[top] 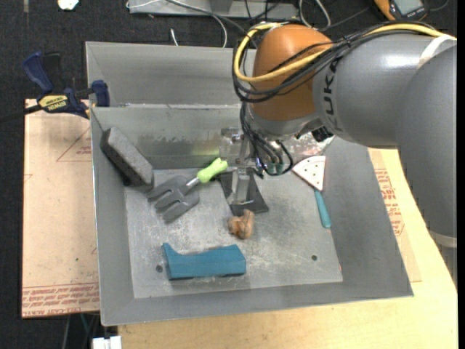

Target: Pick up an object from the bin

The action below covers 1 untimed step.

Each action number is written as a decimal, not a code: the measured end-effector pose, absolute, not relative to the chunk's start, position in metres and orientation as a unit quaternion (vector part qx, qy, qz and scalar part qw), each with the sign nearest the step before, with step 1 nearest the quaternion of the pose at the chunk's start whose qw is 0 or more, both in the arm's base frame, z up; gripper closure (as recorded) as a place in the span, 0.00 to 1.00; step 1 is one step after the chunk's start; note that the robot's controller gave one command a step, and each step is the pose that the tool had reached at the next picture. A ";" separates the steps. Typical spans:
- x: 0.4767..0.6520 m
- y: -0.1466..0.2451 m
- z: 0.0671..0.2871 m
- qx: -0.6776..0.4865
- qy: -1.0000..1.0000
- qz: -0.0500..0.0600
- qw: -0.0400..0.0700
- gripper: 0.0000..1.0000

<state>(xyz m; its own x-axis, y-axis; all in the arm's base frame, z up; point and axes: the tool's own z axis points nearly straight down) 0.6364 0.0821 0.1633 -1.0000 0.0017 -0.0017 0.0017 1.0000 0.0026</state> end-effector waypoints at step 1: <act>0.636 0.082 0.163 0.001 1.000 0.001 0.001 0.00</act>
Offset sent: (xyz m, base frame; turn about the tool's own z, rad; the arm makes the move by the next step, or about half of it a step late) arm -0.0250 -0.0578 -0.0788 0.0390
